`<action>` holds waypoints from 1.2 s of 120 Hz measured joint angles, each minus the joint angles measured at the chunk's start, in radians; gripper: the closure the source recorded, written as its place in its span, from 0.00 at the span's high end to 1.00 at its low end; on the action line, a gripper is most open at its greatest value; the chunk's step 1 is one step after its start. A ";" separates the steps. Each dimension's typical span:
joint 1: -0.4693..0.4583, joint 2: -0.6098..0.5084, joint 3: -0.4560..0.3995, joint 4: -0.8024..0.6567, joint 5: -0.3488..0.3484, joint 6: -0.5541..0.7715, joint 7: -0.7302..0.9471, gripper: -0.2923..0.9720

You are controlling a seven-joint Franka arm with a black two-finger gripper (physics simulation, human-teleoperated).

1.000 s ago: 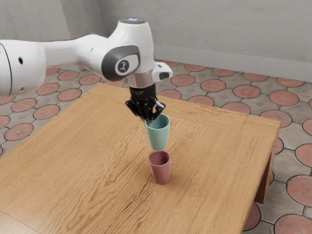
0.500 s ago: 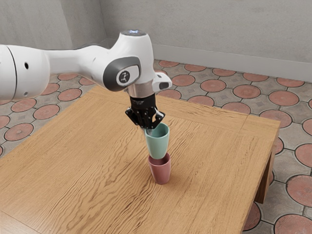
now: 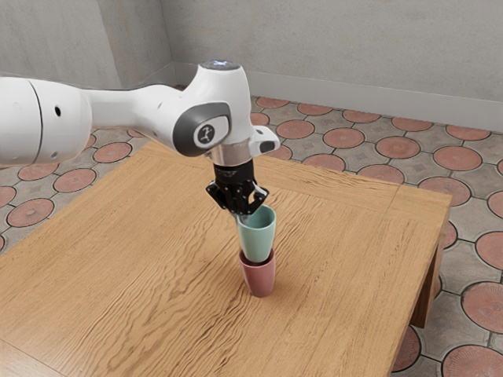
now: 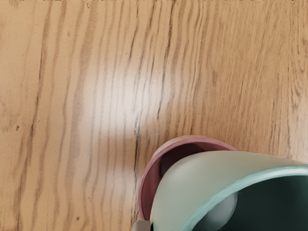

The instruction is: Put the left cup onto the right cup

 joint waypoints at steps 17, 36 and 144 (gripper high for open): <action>0.000 0.001 0.000 -0.002 0.001 0.006 -0.002 0.15; 0.000 0.001 0.000 -0.013 0.000 0.009 -0.004 0.15; 0.002 0.000 0.001 0.006 -0.008 0.007 0.003 0.75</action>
